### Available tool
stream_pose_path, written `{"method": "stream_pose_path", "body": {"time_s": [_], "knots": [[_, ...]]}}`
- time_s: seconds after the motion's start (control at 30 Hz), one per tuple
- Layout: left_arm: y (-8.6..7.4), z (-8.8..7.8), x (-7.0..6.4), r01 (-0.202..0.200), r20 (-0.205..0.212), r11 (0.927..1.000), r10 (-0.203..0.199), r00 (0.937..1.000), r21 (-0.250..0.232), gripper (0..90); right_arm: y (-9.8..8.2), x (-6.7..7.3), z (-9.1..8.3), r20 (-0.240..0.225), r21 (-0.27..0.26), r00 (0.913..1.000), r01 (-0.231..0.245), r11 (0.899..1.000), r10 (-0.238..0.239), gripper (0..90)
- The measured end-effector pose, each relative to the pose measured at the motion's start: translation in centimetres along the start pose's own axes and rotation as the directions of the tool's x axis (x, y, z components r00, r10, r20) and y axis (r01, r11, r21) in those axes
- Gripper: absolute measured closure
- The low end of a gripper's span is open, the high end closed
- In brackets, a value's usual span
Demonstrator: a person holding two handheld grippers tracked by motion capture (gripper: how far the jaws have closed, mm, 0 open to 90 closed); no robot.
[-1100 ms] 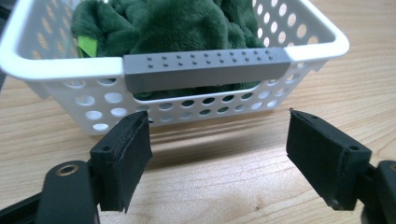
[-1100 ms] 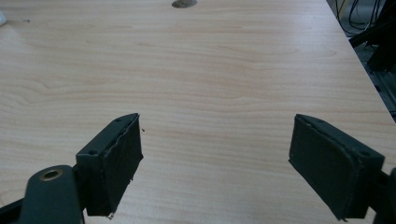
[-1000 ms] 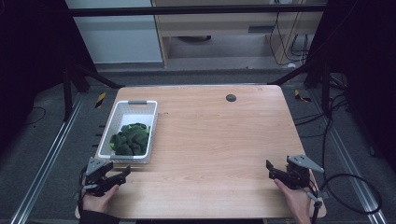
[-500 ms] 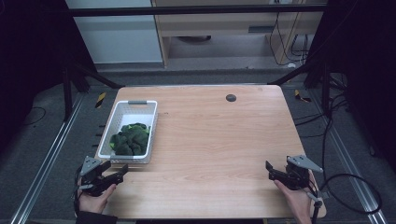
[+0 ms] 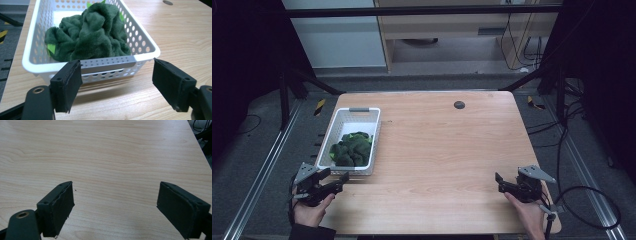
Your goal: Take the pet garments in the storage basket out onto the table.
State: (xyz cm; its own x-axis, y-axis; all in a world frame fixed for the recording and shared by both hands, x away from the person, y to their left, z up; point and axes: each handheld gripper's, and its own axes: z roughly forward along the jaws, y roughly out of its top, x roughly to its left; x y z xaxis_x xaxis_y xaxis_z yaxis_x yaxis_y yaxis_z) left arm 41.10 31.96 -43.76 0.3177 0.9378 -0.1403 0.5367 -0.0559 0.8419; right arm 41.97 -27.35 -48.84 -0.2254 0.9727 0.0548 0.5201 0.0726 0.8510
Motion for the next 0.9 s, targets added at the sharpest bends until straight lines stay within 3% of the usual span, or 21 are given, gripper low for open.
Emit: {"method": "stream_pose_path", "body": {"time_s": [0.67,0.9], "knots": [[3.4,-0.1,-0.5,-0.039,0.016,0.9982,0.040,0.9991,-0.047,21.9,0.3,0.0,0.1,0.006,-0.003,1.0000,0.001,1.000,-0.001,13.3],[4.6,0.0,-0.6,-0.061,0.022,0.9976,0.062,0.9979,-0.034,20.8,0.3,0.0,0.1,0.005,-0.003,1.0000,0.001,1.000,-0.001,13.2]]}}
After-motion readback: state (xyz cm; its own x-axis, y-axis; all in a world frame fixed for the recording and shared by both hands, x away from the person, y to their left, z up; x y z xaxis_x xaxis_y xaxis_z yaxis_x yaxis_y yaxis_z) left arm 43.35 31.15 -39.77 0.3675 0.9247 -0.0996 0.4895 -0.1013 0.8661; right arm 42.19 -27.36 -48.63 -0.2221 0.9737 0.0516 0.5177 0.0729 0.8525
